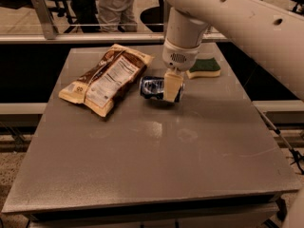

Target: Move pepsi can near brown chip bag

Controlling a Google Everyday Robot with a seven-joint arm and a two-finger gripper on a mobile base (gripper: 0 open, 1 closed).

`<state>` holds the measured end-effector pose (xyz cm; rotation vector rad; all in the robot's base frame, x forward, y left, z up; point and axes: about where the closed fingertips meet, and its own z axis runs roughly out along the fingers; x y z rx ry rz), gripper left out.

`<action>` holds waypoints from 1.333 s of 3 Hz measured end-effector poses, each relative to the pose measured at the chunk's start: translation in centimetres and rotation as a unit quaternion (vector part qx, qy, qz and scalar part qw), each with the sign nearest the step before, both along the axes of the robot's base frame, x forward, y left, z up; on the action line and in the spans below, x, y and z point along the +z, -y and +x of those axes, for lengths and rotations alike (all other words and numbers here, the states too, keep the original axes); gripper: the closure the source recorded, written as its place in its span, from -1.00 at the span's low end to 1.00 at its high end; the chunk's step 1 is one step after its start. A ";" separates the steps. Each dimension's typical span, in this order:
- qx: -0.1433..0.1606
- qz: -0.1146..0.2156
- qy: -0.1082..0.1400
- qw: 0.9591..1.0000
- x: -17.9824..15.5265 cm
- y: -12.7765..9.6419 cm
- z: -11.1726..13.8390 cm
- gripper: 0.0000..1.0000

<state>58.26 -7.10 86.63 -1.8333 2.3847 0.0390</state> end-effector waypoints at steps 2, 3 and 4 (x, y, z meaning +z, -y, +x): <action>0.005 0.005 -0.010 1.000 -0.6 -1.6 0.7 -0.82; 0.005 0.007 -0.008 1.000 -0.7 -1.8 0.9 -1.00; 0.005 0.007 -0.008 1.000 -0.7 -1.8 0.9 -1.00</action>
Offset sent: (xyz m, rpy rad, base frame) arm 0.0038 0.0209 -0.0088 0.0065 0.0513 0.0140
